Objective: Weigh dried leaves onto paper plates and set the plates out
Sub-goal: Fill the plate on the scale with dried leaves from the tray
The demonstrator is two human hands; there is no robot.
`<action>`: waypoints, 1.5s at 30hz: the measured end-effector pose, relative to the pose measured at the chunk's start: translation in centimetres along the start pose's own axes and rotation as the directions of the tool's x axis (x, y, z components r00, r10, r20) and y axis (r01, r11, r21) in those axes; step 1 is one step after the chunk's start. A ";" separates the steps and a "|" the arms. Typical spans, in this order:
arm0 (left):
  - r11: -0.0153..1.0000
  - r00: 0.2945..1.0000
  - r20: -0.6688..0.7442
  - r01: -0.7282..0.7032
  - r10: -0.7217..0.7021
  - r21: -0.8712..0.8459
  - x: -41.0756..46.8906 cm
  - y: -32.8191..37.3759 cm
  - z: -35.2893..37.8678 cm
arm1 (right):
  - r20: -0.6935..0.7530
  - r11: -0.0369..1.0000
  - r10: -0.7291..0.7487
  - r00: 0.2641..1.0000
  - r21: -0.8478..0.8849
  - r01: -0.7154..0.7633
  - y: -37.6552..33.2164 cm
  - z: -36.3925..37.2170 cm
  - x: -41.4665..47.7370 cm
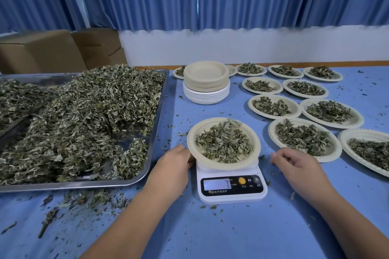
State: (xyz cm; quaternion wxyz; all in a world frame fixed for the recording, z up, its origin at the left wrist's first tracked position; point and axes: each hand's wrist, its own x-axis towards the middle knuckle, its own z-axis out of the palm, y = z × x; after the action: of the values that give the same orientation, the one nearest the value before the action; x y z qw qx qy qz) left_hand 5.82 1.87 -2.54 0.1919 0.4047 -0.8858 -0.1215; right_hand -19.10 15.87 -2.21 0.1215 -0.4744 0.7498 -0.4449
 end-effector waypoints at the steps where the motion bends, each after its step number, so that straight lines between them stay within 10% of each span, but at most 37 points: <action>1: 1.000 1.000 -0.017 -0.004 0.005 0.018 -0.1 -0.2 0.1 | 0.001 1.000 -0.002 1.000 0.003 0.002 0.0 0.0 0.0; 16: 0.992 0.877 -0.463 0.116 -0.126 -0.050 0.2 -2.5 -6.8 | 0.003 1.000 0.003 1.000 0.007 -0.003 -0.1 0.0 -0.1; 23: 0.979 0.928 -0.311 0.197 -0.205 -0.058 0.6 -3.5 -7.4 | 0.018 0.999 -0.016 1.000 -0.032 0.016 -0.2 0.0 -0.3; 30: 0.992 0.887 -0.451 0.050 -0.098 -0.117 0.6 -1.5 -6.8 | -0.033 1.000 0.003 0.999 0.010 -0.003 -0.9 0.0 -0.4; 45: 0.795 0.929 0.114 0.362 -0.353 -0.486 3.1 2.6 -3.5 | 0.175 0.875 0.376 0.910 0.255 -0.410 -4.7 1.1 1.8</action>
State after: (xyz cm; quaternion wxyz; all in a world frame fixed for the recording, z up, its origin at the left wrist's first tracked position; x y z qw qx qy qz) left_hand 3.72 0.94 2.28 0.2557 0.5002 -0.7331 -0.3834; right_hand -16.52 13.11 1.24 0.3217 -0.3152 0.7495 -0.4852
